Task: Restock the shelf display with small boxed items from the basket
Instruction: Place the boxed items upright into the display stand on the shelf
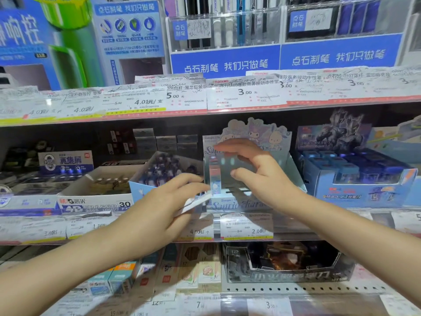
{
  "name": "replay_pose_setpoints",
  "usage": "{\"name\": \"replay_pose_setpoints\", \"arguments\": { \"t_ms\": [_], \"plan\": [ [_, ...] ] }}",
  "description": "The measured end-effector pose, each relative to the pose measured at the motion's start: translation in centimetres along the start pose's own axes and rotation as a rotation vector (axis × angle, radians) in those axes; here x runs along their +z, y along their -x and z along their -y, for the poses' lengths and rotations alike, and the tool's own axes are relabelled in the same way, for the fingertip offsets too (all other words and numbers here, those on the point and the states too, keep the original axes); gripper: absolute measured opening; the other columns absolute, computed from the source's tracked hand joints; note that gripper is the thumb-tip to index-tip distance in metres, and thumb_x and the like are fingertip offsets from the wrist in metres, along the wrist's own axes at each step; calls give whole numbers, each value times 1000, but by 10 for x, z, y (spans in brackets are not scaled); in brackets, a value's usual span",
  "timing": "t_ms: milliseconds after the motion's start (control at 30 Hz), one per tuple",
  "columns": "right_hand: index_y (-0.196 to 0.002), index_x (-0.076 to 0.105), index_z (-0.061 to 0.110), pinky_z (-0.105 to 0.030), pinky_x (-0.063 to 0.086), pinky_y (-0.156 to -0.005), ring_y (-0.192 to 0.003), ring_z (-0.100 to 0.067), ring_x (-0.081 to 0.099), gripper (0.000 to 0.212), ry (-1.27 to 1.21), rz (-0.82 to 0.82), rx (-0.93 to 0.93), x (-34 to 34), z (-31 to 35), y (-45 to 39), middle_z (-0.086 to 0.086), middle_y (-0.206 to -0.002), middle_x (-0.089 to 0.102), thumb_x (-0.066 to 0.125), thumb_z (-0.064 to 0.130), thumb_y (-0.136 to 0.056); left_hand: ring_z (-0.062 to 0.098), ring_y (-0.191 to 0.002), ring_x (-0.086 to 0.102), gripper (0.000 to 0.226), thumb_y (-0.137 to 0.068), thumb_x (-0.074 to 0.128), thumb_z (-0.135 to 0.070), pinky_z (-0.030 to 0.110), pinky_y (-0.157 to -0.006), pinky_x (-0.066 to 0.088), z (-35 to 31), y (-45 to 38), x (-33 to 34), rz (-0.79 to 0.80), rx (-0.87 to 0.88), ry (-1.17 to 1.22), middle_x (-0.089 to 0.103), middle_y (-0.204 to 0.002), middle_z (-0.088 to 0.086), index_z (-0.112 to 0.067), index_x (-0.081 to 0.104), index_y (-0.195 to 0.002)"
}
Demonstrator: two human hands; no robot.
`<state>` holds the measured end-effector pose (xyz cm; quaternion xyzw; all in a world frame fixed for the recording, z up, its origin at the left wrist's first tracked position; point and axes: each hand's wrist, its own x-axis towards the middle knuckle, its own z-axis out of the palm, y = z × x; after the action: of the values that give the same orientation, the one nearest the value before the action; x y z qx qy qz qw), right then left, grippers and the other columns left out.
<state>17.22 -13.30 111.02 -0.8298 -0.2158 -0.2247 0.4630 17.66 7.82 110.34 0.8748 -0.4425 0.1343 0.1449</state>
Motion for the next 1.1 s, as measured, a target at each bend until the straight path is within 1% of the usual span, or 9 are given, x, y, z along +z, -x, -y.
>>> {"name": "replay_pose_setpoints", "arguments": {
  "t_ms": [67,133,300,400,533,633,767,900,1100],
  "plan": [
    [-102,59,35,-26,47,-88,-94,-11,59,35,-56,-79,-73,0,12,8,11,-102,64,53,13,-77,-2,-72,52,25,-88,43,-36,9,-64,38,-5,-2,-2,-135,-26,233,58,-83,-17,-18,61,-86],
    [-98,63,32,-26,46,-84,-84,-2,58,25,-60,-31,-115,-1,25,13,15,-91,65,59,19,-76,1,-47,40,30,-90,53,-31,12,-46,32,-16,-6,-6,-62,-148,553,57,-59,-8,-13,58,-67],
    [-104,66,19,-32,51,-73,-72,-7,57,28,-97,158,-45,-2,37,9,12,-77,64,71,17,-76,9,-33,30,18,-92,52,-12,15,-36,29,-30,-16,-9,129,-292,973,52,-44,4,-3,60,-78],
    [-88,67,16,-29,52,-69,-71,-10,60,13,-206,196,-7,-4,37,8,0,-77,66,68,6,-78,8,-33,29,15,-89,56,-13,15,-36,28,-30,-20,-7,133,-317,996,50,-43,3,-3,58,-78],
    [-82,66,13,-16,48,-70,-70,-6,60,9,-335,121,125,-15,29,10,-1,-77,67,62,4,-82,6,-38,32,24,-64,73,-25,14,-38,28,-26,-17,-4,12,-316,995,46,-47,-7,-10,58,-75],
    [-81,65,17,-15,48,-68,-66,-4,60,9,-362,45,203,-20,18,15,8,-69,68,63,7,-81,3,-35,35,14,-62,72,-17,12,-37,27,-25,-13,1,-219,-341,1011,53,-47,-7,-11,64,-74],
    [-82,62,12,-11,50,-65,-60,-2,62,10,-463,46,247,-19,11,19,8,-61,68,62,2,-81,10,-38,27,12,-75,72,-11,19,-39,21,-24,-15,0,-329,-356,986,48,-42,-5,-13,67,-64],
    [-80,62,12,-17,52,-69,-66,-8,63,12,-358,137,223,-26,18,18,-4,-73,65,61,0,-81,10,-39,27,15,-81,64,-3,18,-40,22,-22,-20,-4,-315,-352,930,48,-41,-5,-8,65,-67],
    [-107,61,13,-28,54,-75,-72,-14,62,33,-38,342,99,-27,35,9,-13,-90,71,67,-2,-78,4,-34,30,11,-81,67,-7,13,-37,26,-23,-27,-6,-188,-305,794,44,-35,-7,-1,64,-72]
  ]
}}
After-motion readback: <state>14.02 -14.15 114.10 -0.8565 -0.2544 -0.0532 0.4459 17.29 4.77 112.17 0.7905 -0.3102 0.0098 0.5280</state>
